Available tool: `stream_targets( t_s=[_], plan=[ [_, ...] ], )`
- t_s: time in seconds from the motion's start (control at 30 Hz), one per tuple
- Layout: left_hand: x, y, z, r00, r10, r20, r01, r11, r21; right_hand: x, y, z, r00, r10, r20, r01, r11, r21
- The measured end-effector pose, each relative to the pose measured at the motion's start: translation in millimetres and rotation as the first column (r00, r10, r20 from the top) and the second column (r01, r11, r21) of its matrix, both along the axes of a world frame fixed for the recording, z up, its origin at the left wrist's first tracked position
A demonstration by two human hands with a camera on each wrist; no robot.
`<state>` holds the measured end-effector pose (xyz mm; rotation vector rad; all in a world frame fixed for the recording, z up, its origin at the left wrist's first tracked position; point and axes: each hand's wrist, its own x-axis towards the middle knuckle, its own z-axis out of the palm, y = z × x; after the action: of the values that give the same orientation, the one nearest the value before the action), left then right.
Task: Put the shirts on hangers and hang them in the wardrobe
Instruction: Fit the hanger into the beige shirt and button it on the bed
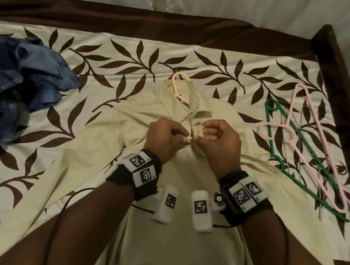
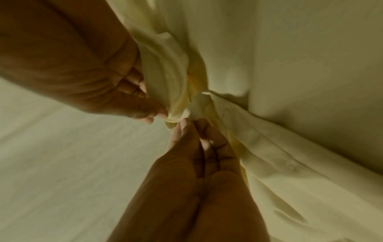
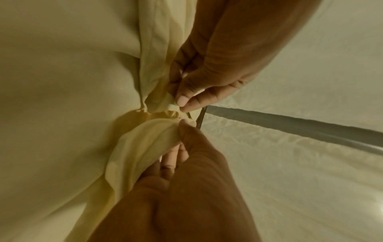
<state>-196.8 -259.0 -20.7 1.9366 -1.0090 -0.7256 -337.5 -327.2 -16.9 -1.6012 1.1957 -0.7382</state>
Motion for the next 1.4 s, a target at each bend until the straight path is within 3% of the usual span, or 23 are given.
stream_targets(
  t_s=[0.1, 0.3, 0.5, 0.67, 0.77, 0.93, 1.17, 1.4],
  plan=[
    [-6.0, 0.1, 10.5, 0.995, 0.009, -0.104, -0.010, 1.000, -0.005, -2.6, 3.3, 7.6, 0.999, 0.026, 0.041, -0.024, 0.998, -0.050],
    [-10.1, 5.3, 15.3, 0.977, 0.061, -0.204, -0.066, 0.998, -0.019, -0.2, 8.3, 11.4, 0.986, 0.165, -0.036, -0.169, 0.975, -0.141],
    [-6.5, 10.4, 12.9, 0.934, 0.088, -0.347, -0.095, 0.995, -0.004, 0.5, 11.7, 5.7, 0.982, 0.187, -0.022, -0.188, 0.981, -0.037],
    [-5.6, 8.6, 10.2, 0.906, 0.085, -0.414, -0.085, 0.996, 0.018, -1.6, 10.3, 4.4, 0.984, 0.139, 0.110, -0.151, 0.983, 0.109],
    [-6.2, 6.5, 9.0, 0.898, 0.107, -0.428, -0.104, 0.994, 0.029, -3.3, 10.3, 5.2, 0.976, 0.090, 0.196, -0.127, 0.974, 0.188],
    [-7.1, 5.6, 7.6, 0.883, 0.117, -0.455, -0.113, 0.993, 0.034, -5.8, 7.3, 1.5, 0.974, 0.048, 0.220, -0.098, 0.970, 0.222],
    [-7.8, 6.2, 19.9, 0.865, 0.093, -0.493, -0.099, 0.995, 0.015, -4.9, 6.4, 6.6, 0.981, 0.136, 0.136, -0.150, 0.984, 0.097],
    [-6.4, 4.9, 18.6, 0.869, 0.103, -0.484, -0.103, 0.994, 0.027, -3.1, 5.2, 5.6, 0.989, 0.117, 0.093, -0.121, 0.992, 0.040]
  ],
)
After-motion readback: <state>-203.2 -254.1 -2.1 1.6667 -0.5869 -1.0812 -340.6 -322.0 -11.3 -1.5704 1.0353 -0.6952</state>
